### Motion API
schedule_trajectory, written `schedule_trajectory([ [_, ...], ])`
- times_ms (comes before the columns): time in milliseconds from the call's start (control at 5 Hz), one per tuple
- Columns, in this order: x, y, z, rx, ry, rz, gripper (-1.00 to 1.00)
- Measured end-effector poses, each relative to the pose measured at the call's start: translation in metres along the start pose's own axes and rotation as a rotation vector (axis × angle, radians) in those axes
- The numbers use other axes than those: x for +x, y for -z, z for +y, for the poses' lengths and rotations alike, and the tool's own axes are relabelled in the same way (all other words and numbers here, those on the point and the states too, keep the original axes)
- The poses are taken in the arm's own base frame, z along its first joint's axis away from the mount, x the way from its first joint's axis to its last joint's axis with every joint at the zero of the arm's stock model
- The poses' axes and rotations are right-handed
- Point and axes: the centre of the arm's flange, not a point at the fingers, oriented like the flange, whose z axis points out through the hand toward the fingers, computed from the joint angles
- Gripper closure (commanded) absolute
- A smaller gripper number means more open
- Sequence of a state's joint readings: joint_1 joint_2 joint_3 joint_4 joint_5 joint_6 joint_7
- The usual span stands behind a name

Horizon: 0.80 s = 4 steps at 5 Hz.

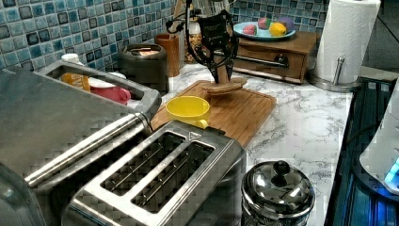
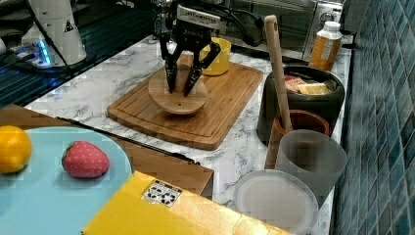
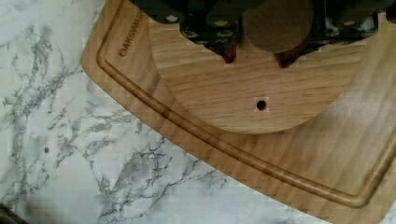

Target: Place the lid on the board.

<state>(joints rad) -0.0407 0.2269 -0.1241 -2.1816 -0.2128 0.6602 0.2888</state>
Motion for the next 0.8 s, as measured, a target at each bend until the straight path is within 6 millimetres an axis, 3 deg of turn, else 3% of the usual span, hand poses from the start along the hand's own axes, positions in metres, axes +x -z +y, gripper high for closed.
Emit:
schedule_trajectory([
  [800,0.016,-0.004,0.017,-0.034,-0.073,-0.006,0.95],
])
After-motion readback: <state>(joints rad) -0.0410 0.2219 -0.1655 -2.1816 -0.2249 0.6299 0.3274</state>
